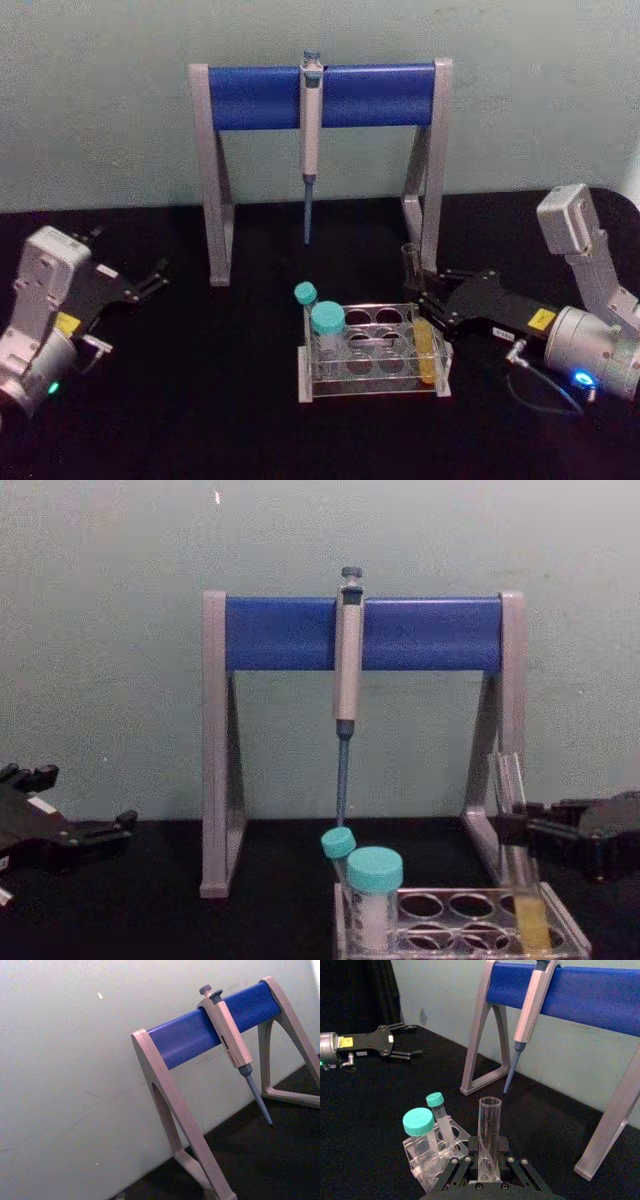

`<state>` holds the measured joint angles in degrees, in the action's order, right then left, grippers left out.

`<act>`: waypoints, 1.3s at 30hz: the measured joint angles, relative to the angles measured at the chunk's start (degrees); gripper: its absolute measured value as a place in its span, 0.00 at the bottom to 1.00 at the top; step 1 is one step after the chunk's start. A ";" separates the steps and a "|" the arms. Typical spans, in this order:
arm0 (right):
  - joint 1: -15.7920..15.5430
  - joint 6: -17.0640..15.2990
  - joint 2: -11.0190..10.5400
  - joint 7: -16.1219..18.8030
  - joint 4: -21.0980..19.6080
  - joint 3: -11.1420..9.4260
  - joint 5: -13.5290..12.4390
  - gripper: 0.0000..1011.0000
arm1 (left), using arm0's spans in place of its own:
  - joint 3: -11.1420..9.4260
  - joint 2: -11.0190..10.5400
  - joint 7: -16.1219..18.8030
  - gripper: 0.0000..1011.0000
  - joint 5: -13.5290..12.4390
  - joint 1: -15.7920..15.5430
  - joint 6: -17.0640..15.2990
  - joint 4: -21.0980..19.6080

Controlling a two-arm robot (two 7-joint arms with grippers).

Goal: Pick up the test tube from the test tube rack, shake it, then place it back into the test tube rack.

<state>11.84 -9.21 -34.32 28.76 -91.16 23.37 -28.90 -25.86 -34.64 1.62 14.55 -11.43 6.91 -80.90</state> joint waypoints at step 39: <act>-1.48 9.25 -0.98 0.98 -4.54 -4.63 -3.02 0.23 | 0.00 0.00 0.00 0.99 0.00 0.00 0.00 0.00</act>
<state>10.36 0.04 -35.30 29.74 -95.70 18.74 -31.92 -25.86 -34.65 1.62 14.55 -11.43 6.91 -80.90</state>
